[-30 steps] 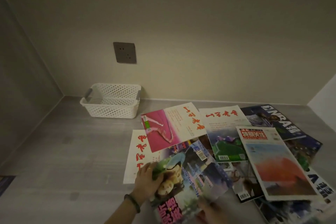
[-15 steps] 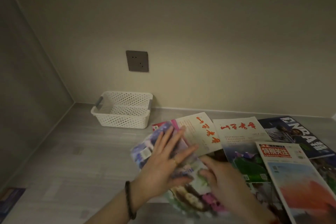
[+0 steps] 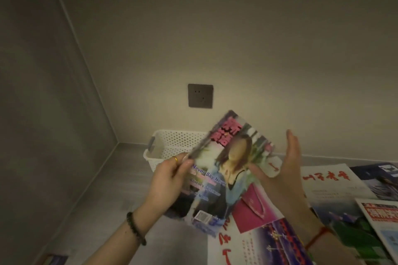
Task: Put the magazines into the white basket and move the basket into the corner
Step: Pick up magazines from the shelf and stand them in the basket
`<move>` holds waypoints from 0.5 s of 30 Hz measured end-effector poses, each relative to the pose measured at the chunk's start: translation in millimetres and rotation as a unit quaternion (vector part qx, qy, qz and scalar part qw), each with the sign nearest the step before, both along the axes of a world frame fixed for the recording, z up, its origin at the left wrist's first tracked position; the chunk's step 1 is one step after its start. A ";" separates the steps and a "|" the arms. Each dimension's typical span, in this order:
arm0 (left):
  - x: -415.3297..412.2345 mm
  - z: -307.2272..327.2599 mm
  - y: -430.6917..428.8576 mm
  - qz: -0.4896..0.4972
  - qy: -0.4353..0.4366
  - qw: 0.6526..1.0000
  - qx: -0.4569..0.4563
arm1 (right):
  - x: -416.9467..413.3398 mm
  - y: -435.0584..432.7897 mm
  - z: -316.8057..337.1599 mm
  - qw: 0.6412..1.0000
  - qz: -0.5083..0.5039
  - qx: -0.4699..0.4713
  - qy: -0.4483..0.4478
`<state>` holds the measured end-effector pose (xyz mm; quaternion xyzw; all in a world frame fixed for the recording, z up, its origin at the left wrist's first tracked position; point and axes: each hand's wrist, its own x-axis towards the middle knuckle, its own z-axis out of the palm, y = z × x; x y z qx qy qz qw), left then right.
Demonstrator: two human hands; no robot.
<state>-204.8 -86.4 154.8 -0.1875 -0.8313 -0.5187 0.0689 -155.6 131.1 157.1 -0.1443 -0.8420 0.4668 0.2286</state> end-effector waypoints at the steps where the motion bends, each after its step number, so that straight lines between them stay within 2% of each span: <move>1: -10.8 -0.2 -8.4 0.008 -0.013 0.999 0.046 | -8.6 -6.7 -7.9 0.992 0.049 -0.119 -0.014; 2: -22.5 0.2 -14.4 0.013 -0.032 0.996 0.087 | -18.8 -15.2 -15.8 0.972 0.114 -0.202 -0.028; 4: -47.8 2.2 -21.3 0.017 -0.072 0.986 0.151 | -43.8 -32.0 -30.0 0.937 0.200 -0.278 -0.061; 6: -75.8 6.0 -26.9 0.011 -0.105 0.975 0.198 | -75.4 -45.0 -34.7 0.929 0.195 -0.308 -0.061; 9: -122.9 10.9 -38.5 0.019 -0.118 0.969 0.215 | -128.0 -55.4 -26.4 0.956 0.122 -0.262 -0.050; 15: -223.9 -5.5 -52.6 0.098 -0.088 0.990 0.059 | -221.7 -66.7 -15.1 0.991 0.046 -0.113 -0.059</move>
